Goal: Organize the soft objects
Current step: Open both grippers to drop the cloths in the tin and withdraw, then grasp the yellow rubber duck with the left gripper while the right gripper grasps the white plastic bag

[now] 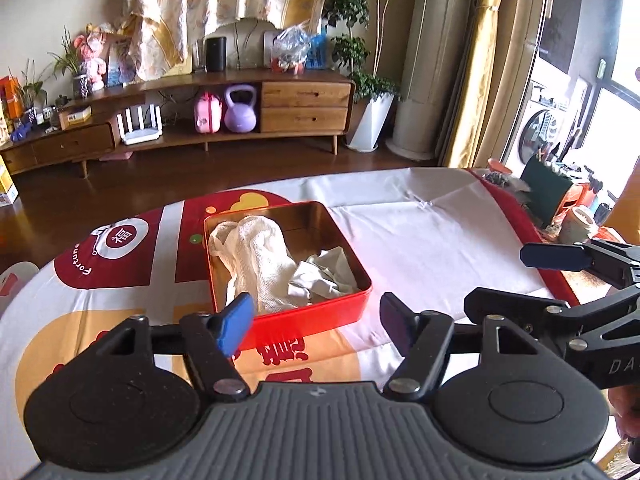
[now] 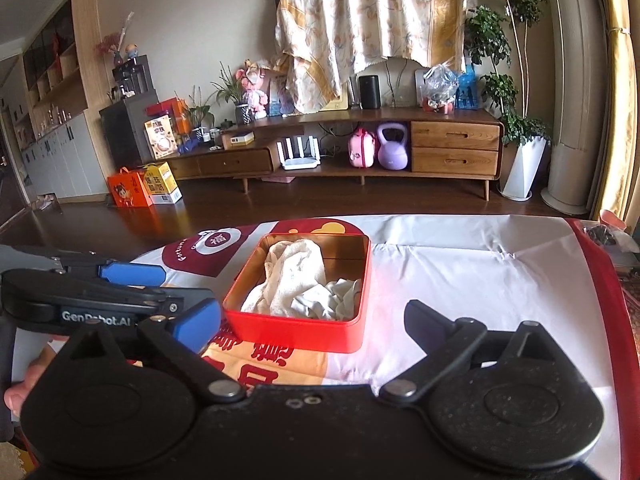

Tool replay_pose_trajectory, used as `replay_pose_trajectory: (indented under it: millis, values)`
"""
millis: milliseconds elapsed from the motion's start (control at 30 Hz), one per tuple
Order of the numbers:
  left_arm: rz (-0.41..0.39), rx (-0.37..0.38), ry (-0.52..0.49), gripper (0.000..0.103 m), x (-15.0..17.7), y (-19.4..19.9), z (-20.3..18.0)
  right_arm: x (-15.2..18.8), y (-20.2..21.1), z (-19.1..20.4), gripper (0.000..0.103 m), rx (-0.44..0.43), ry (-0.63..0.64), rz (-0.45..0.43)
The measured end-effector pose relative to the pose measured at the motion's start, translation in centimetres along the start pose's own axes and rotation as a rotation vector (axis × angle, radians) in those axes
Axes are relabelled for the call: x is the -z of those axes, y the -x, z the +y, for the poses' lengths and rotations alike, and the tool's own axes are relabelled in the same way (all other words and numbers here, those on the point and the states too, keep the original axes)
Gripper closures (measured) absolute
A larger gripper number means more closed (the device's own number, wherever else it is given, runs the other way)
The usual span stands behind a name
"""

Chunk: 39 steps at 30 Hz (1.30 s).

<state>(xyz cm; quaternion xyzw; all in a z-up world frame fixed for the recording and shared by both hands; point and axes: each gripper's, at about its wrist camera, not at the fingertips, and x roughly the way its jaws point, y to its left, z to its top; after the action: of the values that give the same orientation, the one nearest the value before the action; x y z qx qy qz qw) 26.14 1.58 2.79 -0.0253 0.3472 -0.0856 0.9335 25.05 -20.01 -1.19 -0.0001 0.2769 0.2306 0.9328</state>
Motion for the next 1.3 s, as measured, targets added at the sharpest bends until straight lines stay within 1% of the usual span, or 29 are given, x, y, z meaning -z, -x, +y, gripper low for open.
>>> replay_pose_trajectory:
  millis: [100, 233, 333, 500, 567, 600, 633, 700, 833, 967, 1133, 1300]
  values:
    - [-0.006, 0.009, 0.01, 0.033, 0.8, 1.1, -0.2, 0.8, 1.0, 0.1, 0.001, -0.005, -0.006, -0.015]
    - [-0.021, 0.011, -0.001, 0.033, 1.8, 2.3, -0.7, 1.9, 2.5, 0.0, 0.001, -0.014, -0.028, -0.035]
    - [-0.039, 0.006, 0.003, 0.027, 2.7, 3.3, -0.9, 2.7, 3.4, -0.1, 0.0, -0.023, -0.045, -0.044]
    - [-0.057, 0.005, -0.002, 0.024, 4.8, 4.4, -1.5, 4.3, 4.8, -0.1, 0.0, -0.024, -0.057, -0.067]
    - [-0.092, -0.022, 0.006, 0.024, 5.8, 5.0, -1.7, 5.1, 5.3, -0.1, 0.0, -0.016, -0.064, -0.076]
    - [-0.111, -0.036, 0.015, 0.021, 6.3, 5.4, -1.8, 5.5, 5.5, -0.2, 0.0, -0.011, -0.069, -0.08]
    - [-0.122, -0.039, 0.023, 0.017, 6.8, 5.6, -1.9, 5.9, 5.7, -0.4, 0.0, -0.007, -0.075, -0.081]
    - [-0.129, -0.034, 0.04, 0.017, 7.6, 5.8, -1.9, 6.8, 5.9, -0.6, 0.0, 0.008, -0.082, -0.078]
    - [-0.109, -0.031, 0.055, 0.017, 9.3, 5.6, -2.2, 8.7, 6.0, -1.0, 0.0, 0.022, -0.107, -0.061]
    - [-0.084, -0.025, 0.053, 0.017, 11.3, 4.9, -2.6, 10.2, 5.9, -0.8, 0.0, 0.071, -0.097, -0.05]
    - [-0.009, -0.013, 0.075, 0.017, 13.8, 3.2, -3.0, 12.1, 5.3, -1.0, 0.0, 0.07, -0.114, -0.011]
    - [0.042, 0.001, 0.039, 0.017, 15.6, 1.4, -3.5, 13.4, 4.3, -1.1, 0.0, 0.086, -0.109, 0.029]
